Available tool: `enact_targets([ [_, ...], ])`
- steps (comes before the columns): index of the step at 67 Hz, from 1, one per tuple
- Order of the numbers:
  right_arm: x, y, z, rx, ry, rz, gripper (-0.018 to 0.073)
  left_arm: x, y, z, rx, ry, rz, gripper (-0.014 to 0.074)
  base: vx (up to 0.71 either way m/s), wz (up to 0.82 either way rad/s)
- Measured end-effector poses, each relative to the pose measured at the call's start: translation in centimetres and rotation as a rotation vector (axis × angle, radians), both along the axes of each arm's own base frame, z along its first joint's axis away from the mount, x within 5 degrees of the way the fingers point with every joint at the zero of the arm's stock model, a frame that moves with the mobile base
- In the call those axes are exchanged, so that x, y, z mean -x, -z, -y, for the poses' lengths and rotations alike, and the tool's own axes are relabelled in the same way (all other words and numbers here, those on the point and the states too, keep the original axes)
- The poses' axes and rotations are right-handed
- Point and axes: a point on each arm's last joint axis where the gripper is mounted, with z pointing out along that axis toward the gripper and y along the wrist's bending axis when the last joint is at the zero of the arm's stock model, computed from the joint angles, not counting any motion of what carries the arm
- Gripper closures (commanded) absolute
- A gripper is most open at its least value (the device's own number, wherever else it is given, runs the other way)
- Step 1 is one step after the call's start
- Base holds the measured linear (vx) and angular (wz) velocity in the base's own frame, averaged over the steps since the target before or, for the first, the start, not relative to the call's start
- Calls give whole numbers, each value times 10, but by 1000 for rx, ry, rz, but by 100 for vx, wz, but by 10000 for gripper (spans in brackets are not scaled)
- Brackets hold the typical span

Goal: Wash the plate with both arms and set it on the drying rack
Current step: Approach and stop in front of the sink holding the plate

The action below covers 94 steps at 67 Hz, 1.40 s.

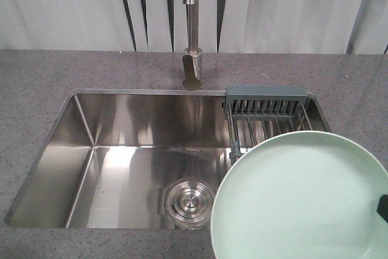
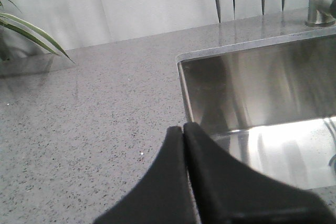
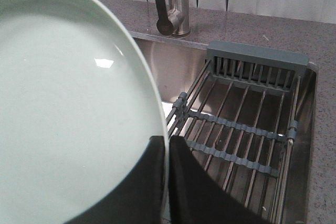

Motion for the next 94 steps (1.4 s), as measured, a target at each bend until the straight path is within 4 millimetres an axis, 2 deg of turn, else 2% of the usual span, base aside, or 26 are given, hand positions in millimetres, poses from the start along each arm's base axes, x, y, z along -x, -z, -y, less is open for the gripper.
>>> enact_targets([
  [94, 0, 0, 0, 0, 0, 0, 564, 0, 0, 0, 0, 0, 0, 603, 3, -1],
])
